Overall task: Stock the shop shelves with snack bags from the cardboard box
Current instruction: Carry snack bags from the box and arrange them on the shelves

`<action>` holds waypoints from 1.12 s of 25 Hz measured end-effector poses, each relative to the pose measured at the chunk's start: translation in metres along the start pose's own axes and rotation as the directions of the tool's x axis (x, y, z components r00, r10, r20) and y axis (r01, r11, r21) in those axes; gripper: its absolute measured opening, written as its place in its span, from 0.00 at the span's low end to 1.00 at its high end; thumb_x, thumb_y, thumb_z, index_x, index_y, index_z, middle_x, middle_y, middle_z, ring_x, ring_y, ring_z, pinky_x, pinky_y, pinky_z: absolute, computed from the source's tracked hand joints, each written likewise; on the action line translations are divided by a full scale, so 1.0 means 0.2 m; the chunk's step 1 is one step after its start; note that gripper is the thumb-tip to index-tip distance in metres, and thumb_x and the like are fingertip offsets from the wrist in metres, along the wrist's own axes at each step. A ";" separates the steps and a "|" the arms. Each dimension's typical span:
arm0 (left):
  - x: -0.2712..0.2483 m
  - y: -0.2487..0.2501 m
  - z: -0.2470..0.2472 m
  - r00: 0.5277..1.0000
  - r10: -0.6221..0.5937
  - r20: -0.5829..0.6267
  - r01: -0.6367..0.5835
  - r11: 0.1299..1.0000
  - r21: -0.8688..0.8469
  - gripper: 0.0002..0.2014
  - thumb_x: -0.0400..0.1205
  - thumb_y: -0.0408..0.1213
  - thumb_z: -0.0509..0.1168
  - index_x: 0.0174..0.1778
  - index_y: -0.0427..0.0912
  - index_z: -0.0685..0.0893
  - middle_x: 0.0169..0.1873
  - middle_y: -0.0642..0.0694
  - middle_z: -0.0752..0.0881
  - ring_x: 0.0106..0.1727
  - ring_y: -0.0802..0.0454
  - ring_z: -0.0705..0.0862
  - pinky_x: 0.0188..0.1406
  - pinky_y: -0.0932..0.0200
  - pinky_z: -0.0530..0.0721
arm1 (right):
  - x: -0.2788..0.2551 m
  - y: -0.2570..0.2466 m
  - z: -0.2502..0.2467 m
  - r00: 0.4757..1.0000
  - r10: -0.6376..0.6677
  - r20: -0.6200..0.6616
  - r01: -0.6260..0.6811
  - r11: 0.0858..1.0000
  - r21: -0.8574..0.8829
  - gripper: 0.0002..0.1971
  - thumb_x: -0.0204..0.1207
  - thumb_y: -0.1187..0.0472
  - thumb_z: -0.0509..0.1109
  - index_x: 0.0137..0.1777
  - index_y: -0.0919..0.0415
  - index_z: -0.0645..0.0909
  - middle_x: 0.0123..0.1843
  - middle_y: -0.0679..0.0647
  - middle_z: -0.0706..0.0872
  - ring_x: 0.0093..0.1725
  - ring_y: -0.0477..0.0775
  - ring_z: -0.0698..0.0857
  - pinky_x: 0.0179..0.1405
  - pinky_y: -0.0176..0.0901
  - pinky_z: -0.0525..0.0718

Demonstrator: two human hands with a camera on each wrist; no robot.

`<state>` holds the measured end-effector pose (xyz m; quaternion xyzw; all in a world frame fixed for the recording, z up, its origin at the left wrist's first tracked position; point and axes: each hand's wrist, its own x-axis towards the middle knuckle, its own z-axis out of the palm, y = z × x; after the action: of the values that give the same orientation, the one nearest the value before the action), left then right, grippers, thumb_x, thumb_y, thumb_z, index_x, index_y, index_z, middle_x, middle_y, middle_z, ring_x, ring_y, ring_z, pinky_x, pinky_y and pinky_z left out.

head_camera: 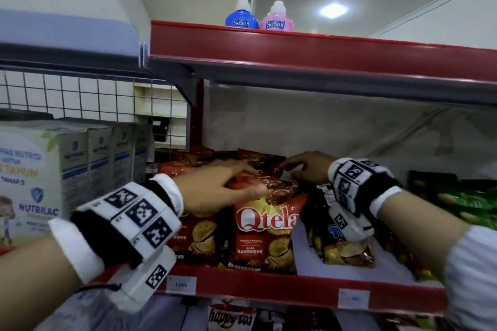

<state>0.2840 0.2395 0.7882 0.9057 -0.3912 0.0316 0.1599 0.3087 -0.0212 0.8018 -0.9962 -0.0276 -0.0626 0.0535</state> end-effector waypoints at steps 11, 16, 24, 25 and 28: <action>0.10 -0.09 0.13 0.996 0.032 0.078 -0.057 0.938 0.343 0.52 0.65 0.71 0.68 0.79 0.59 0.48 0.75 0.51 0.64 0.75 0.48 0.62 0.74 0.53 0.63 | 0.18 0.10 0.01 0.997 0.073 -0.014 -0.073 0.997 0.014 0.08 0.73 0.51 0.73 0.51 0.47 0.87 0.57 0.47 0.87 0.56 0.47 0.82 0.51 0.32 0.72; 0.10 -0.11 0.17 0.995 0.101 0.024 -0.103 0.930 0.353 0.53 0.64 0.73 0.67 0.77 0.60 0.45 0.75 0.52 0.61 0.74 0.52 0.57 0.75 0.55 0.57 | 0.36 -0.01 0.02 0.997 -0.014 -0.071 0.016 0.999 0.029 0.17 0.81 0.54 0.64 0.69 0.48 0.79 0.71 0.50 0.80 0.67 0.53 0.79 0.59 0.34 0.71; 0.11 -0.13 0.22 0.975 0.204 -0.087 -0.137 0.862 0.488 0.58 0.59 0.73 0.70 0.78 0.54 0.45 0.75 0.50 0.62 0.73 0.50 0.60 0.76 0.55 0.55 | 0.43 -0.03 0.05 0.998 -0.023 -0.060 0.022 1.000 -0.019 0.15 0.78 0.63 0.68 0.63 0.53 0.85 0.67 0.53 0.84 0.65 0.55 0.82 0.59 0.34 0.73; 0.12 -0.12 0.23 0.972 0.212 -0.100 -0.137 0.860 0.492 0.57 0.61 0.72 0.70 0.78 0.54 0.45 0.74 0.50 0.63 0.72 0.50 0.61 0.75 0.55 0.56 | 0.42 0.00 0.03 0.998 -0.001 -0.070 -0.001 1.000 -0.023 0.14 0.78 0.62 0.67 0.62 0.53 0.85 0.66 0.54 0.85 0.64 0.56 0.82 0.60 0.37 0.75; 0.14 -0.09 0.26 0.967 0.221 -0.122 -0.135 0.862 0.489 0.55 0.64 0.69 0.70 0.79 0.53 0.46 0.75 0.50 0.62 0.72 0.49 0.61 0.76 0.54 0.54 | 0.40 0.05 0.02 0.996 0.040 -0.075 -0.043 0.998 -0.042 0.14 0.80 0.61 0.66 0.63 0.53 0.85 0.67 0.55 0.84 0.64 0.57 0.82 0.62 0.41 0.77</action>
<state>0.3140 0.2152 0.7395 0.8706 -0.4382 0.2206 -0.0378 0.3882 -0.0272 0.8074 -0.9945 -0.0034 -0.0991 0.0339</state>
